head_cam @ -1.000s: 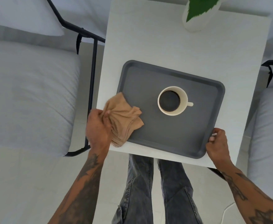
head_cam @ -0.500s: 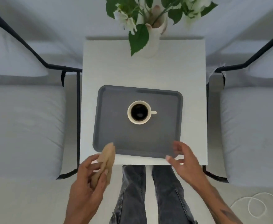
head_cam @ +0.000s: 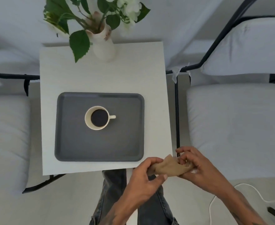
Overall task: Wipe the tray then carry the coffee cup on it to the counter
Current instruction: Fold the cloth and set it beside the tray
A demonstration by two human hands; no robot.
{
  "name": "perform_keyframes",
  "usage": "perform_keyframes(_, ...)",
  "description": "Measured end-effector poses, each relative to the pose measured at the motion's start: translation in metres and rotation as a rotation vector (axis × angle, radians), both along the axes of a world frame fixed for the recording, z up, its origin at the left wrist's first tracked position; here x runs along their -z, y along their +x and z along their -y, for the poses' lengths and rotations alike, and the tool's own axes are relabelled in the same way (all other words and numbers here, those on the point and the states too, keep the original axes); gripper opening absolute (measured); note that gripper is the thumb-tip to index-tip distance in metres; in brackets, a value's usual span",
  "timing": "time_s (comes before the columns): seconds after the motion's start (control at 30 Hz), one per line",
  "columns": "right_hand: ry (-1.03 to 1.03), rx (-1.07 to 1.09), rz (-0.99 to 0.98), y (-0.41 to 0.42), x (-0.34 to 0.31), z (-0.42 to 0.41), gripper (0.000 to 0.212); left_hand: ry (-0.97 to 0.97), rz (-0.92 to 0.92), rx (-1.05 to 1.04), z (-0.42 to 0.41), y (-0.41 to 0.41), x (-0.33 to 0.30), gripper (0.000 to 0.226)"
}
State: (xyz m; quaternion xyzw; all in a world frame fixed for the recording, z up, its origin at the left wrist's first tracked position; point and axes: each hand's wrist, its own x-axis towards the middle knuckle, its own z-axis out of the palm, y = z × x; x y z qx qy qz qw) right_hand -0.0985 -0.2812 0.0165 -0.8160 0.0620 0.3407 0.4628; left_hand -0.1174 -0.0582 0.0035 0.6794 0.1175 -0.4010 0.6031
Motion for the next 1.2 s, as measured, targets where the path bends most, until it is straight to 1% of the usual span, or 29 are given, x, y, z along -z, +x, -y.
perform_keyframes(0.07,-0.058,-0.128,0.050,-0.004,0.005,0.007,0.027,0.057,0.030,0.029,0.014,-0.001,0.017,0.021)
perform_keyframes(0.1,-0.095,-0.185,0.060,-0.006,0.008,0.008,0.025,0.082,0.035,0.052,0.018,-0.002,0.024,0.020)
perform_keyframes(0.17,-0.160,-0.242,0.072,-0.008,0.016,0.010,0.027,0.114,0.017,0.120,0.021,-0.006,0.037,0.028)
perform_keyframes(0.23,-0.168,-0.245,0.068,-0.007,0.022,0.009,0.030,0.149,0.029,0.191,0.020,-0.008,0.044,0.049)
perform_keyframes(0.27,-0.158,-0.254,0.071,-0.004,0.025,0.006,0.029,0.171,0.062,0.215,0.018,-0.008,0.048,0.053)
perform_keyframes(0.33,-0.130,-0.263,0.086,0.002,0.031,0.000,0.023,0.216,0.166,0.232,0.015,-0.005,0.053,0.041)
perform_keyframes(0.4,-0.112,-0.220,0.083,0.010,0.038,-0.003,0.013,0.259,0.212,0.191,0.010,0.002,0.057,0.026)
perform_keyframes(0.43,-0.122,-0.191,0.075,0.016,0.042,-0.005,0.010,0.277,0.220,0.153,0.008,0.008,0.059,0.022)
perform_keyframes(0.6,-0.164,-0.040,0.015,0.067,0.072,-0.014,0.007,0.452,0.322,0.037,0.011,0.067,0.080,0.022)
perform_keyframes(0.67,-0.192,-0.010,0.037,0.090,0.087,-0.019,0.010,0.497,0.370,0.022,0.017,0.094,0.085,0.022)
perform_keyframes(0.73,-0.239,0.029,0.075,0.110,0.100,-0.022,0.017,0.522,0.411,0.022,0.023,0.111,0.086,0.026)
perform_keyframes(0.83,-0.342,0.042,0.090,0.125,0.111,-0.030,0.030,0.482,0.455,-0.016,0.017,0.106,0.073,0.026)
perform_keyframes(0.87,-0.394,0.024,0.107,0.124,0.111,-0.033,0.035,0.472,0.459,-0.045,0.009,0.098,0.067,0.024)
perform_keyframes(0.93,-0.515,-0.023,0.247,0.118,0.105,-0.041,0.040,0.517,0.455,-0.130,-0.021,0.074,0.060,0.017)
perform_keyframes(0.97,-0.535,-0.028,0.322,0.113,0.100,-0.046,0.040,0.568,0.437,-0.187,-0.043,0.062,0.058,0.014)
perform_keyframes(1.03,-0.474,-0.011,0.390,0.102,0.090,-0.061,0.032,0.699,0.374,-0.299,-0.097,0.043,0.055,0.013)
perform_keyframes(1.1,-0.387,-0.012,0.390,0.088,0.085,-0.081,0.024,0.845,0.324,-0.356,-0.155,0.036,0.056,0.014)
perform_keyframes(1.13,-0.368,-0.008,0.346,0.081,0.084,-0.091,0.022,0.916,0.316,-0.352,-0.182,0.036,0.057,0.014)
perform_keyframes(1.2,-0.400,-0.006,0.237,0.071,0.088,-0.111,0.025,1.025,0.318,-0.303,-0.228,0.042,0.063,0.018)
